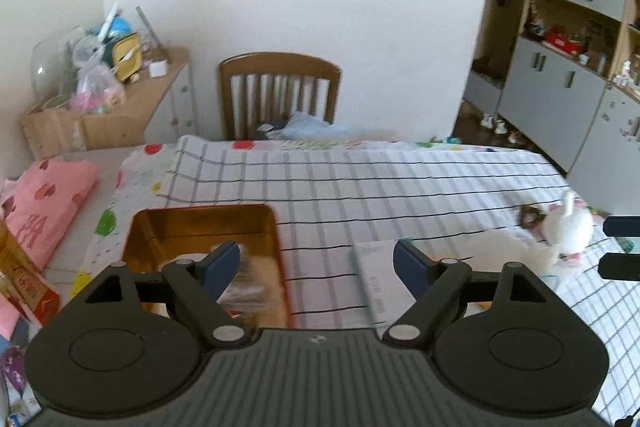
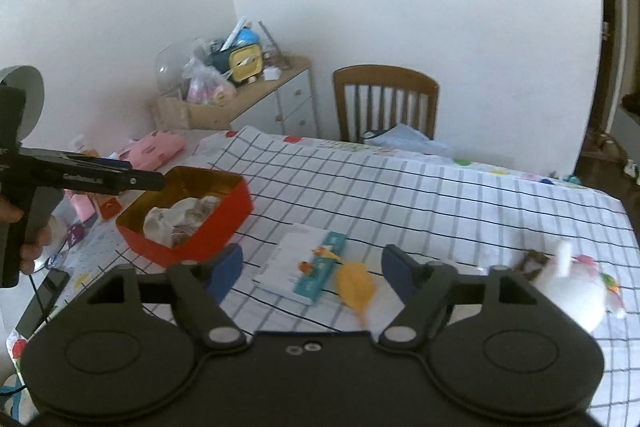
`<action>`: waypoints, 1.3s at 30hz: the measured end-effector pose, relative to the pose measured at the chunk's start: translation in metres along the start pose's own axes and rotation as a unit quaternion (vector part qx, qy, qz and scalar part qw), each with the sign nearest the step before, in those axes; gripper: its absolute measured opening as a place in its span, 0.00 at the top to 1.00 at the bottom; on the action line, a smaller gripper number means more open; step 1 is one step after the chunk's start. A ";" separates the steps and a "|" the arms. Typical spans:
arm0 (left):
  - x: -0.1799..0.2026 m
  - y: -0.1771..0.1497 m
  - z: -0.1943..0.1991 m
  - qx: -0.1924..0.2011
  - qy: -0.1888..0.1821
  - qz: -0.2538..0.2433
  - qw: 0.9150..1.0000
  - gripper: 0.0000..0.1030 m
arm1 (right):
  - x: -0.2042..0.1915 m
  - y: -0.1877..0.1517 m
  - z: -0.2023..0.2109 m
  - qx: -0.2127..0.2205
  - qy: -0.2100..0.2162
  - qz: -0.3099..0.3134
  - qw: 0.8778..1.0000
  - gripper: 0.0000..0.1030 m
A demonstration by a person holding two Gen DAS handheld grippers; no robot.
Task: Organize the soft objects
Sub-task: 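Move both tools away from the tin toward the soft items on the table, then grasp the blue printed bib with the right tool while the left tool grasps white mesh fabric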
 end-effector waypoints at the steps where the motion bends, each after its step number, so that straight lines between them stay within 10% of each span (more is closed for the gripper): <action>1: 0.006 0.000 0.001 0.001 -0.003 -0.003 1.000 0.17 | 0.004 -0.002 0.003 0.002 -0.005 -0.003 1.000 0.20; 20: 0.103 -0.015 -0.030 0.001 -0.062 -0.008 0.998 0.00 | 0.066 -0.073 0.040 0.001 -0.078 -0.064 0.995 0.05; 28: 0.160 -0.038 -0.071 -0.039 -0.086 -0.099 0.991 0.00 | 0.072 -0.104 0.025 -0.030 -0.095 -0.048 0.994 0.04; 39: 0.206 -0.065 -0.134 -0.098 -0.116 -0.103 0.983 0.00 | 0.066 -0.133 -0.004 -0.071 -0.068 -0.033 0.995 0.05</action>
Point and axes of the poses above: each gripper's, at about its wrist camera, not at the fingertips, and z roughly against the way its jaws point, x to its right, y to its top, the point moved 10 cm from there along -z, roughly the way its jaws point, and after that the axes turned 9 degrees about z, right-handed, at the moved point
